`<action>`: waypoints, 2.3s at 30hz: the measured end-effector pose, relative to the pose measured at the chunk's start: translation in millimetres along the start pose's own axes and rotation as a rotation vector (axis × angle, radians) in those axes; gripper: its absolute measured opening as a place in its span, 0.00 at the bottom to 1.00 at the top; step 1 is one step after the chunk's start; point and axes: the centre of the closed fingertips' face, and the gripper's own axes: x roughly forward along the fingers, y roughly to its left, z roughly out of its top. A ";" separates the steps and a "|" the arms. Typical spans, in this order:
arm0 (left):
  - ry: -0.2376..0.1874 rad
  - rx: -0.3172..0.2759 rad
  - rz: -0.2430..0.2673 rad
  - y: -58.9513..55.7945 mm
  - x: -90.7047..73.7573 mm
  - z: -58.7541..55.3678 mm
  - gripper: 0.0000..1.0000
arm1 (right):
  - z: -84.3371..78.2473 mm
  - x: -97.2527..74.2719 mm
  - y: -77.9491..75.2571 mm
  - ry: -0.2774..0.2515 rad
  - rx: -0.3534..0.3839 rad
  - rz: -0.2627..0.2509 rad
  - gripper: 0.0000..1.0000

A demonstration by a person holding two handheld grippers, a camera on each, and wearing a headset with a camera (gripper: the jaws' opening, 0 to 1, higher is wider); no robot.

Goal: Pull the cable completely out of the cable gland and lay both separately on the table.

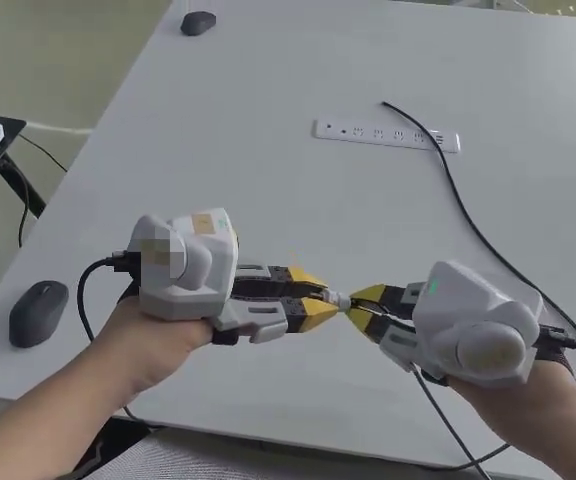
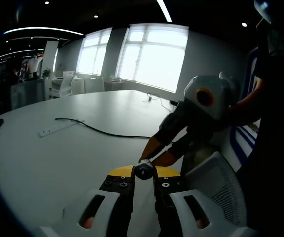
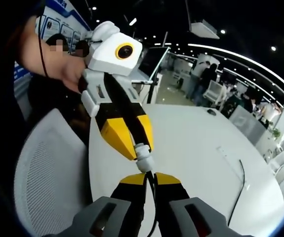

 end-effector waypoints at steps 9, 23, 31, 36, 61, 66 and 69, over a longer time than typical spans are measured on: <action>0.006 0.009 0.005 -1.5 -1.0 -2.0 0.15 | -5.3 2.5 2.9 0.019 -0.004 0.003 0.00; -0.017 0.005 0.010 -4.6 -8.3 0.7 0.15 | -26.5 -0.8 -4.0 0.059 0.029 -0.029 0.00; -0.021 0.005 0.019 -4.4 -13.9 0.1 0.15 | -50.1 -3.8 -2.7 0.110 0.060 -0.046 0.00; -0.013 -0.001 0.022 -2.6 -16.4 -6.2 0.15 | -61.1 -7.1 -5.6 0.132 0.093 -0.066 0.00; -0.007 -0.016 0.015 2.6 -21.3 -16.9 0.15 | -58.4 -1.7 -29.1 0.164 0.141 -0.123 0.00; -0.012 -0.025 0.015 6.4 -22.4 -21.0 0.15 | -58.0 1.2 -38.8 0.179 0.138 -0.137 0.00; -0.010 -0.027 0.015 8.2 -22.3 -25.1 0.15 | -58.1 5.2 -44.3 0.183 0.140 -0.141 0.00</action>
